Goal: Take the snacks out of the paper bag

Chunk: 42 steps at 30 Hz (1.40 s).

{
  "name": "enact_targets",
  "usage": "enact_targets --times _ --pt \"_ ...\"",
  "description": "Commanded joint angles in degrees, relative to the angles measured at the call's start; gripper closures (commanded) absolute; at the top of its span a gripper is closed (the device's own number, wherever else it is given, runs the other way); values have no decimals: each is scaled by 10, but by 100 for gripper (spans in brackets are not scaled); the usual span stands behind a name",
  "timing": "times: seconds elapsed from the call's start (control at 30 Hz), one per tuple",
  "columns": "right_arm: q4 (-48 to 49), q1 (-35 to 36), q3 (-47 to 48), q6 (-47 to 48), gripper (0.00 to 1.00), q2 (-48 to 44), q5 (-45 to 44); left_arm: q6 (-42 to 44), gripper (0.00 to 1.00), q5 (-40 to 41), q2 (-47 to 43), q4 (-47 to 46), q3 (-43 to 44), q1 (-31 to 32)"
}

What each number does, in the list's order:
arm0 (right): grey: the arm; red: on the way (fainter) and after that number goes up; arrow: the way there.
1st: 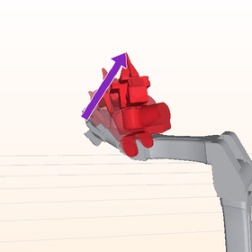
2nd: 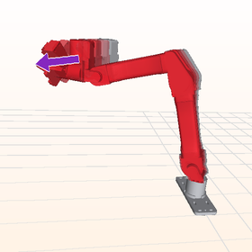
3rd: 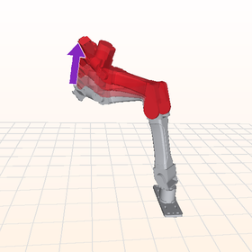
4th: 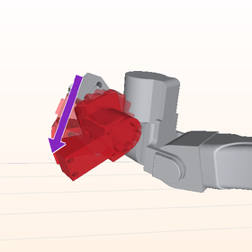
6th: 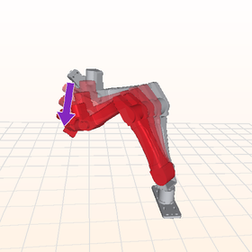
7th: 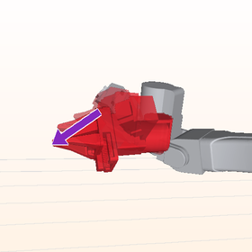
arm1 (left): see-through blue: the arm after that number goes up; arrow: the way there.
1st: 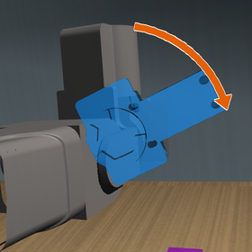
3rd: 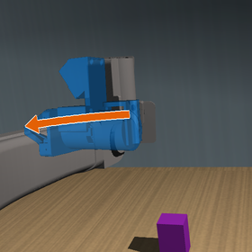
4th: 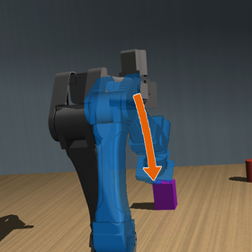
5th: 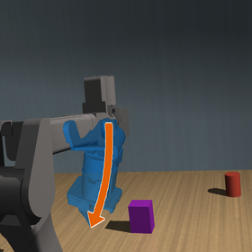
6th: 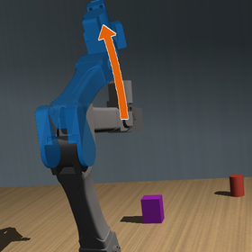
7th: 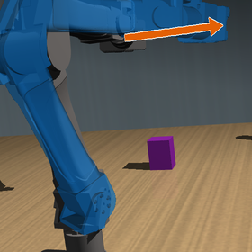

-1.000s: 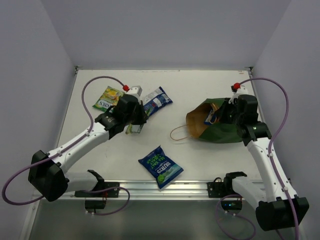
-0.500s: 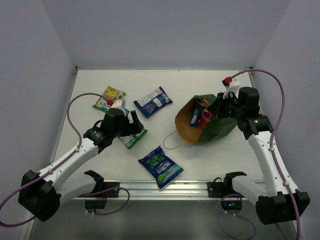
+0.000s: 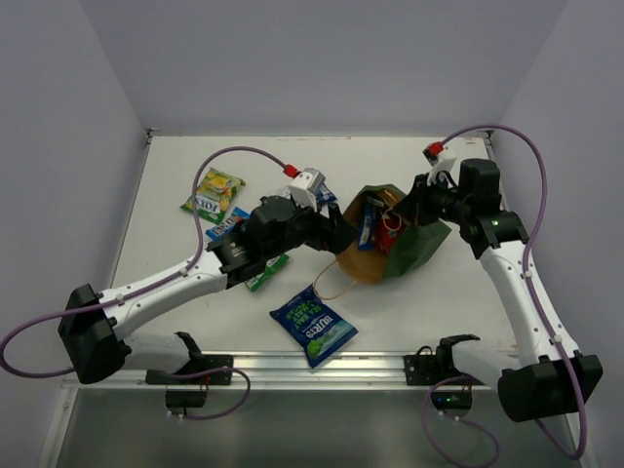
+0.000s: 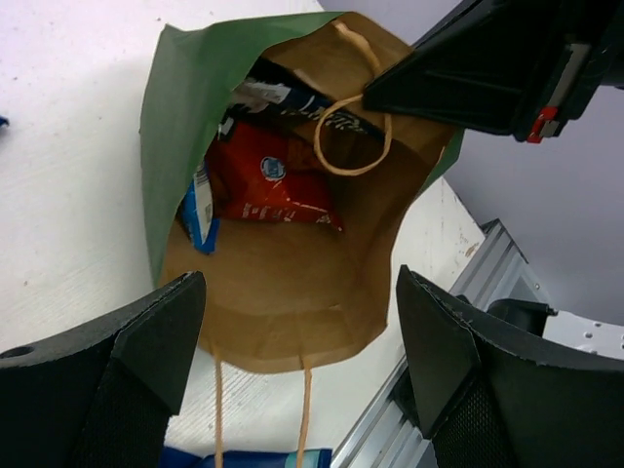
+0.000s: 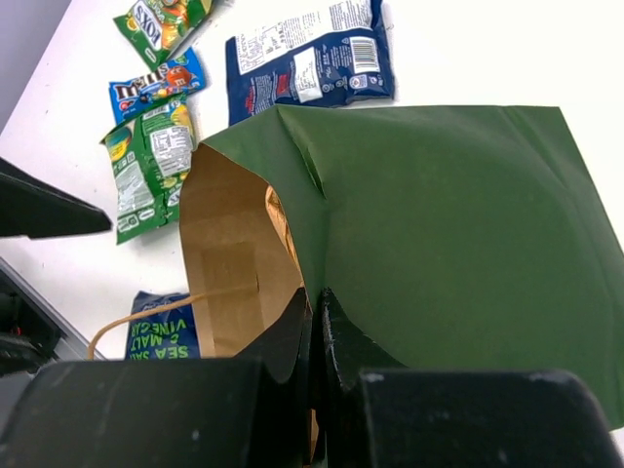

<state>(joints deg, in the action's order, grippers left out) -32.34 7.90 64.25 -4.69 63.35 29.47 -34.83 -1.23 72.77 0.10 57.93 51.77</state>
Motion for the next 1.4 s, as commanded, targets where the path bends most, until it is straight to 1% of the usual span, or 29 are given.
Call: enact_targets --times 0.0,0.1,0.2,0.27,0.37,0.47,0.6,0.63,0.77,1.03,1.17,1.37 --pt "32 6 -3 -23 100 -9 1 -4 15 39 25 -64 40 29" --pt "38 8 -13 -38 100 -14 4 -8 15 61 68 -81 54 51" --pt "25 9 -3 -53 100 -13 1 12 15 107 120 -96 65 73" --pt "15 9 2 -63 100 -16 3 17 16 146 159 -116 61 79" --pt "8 9 9 -79 100 -24 17 21 17 170 204 -143 61 81" --pt "-15 9 24 -84 100 -23 30 23 18 187 230 -165 58 83" --pt "-33 9 34 -81 100 -23 30 27 18 214 249 -175 55 83" --pt "-37 9 38 -81 100 -24 31 27 18 232 252 -173 55 83" --pt "-55 9 49 -83 100 -22 53 37 19 262 282 -176 60 82" --pt "-81 9 74 -71 100 -3 131 56 20 280 341 -171 102 82" --pt "-94 9 73 -51 100 1 163 66 21 301 351 -173 108 83" --pt "-100 9 60 -32 100 3 185 104 20 364 359 -189 108 83"
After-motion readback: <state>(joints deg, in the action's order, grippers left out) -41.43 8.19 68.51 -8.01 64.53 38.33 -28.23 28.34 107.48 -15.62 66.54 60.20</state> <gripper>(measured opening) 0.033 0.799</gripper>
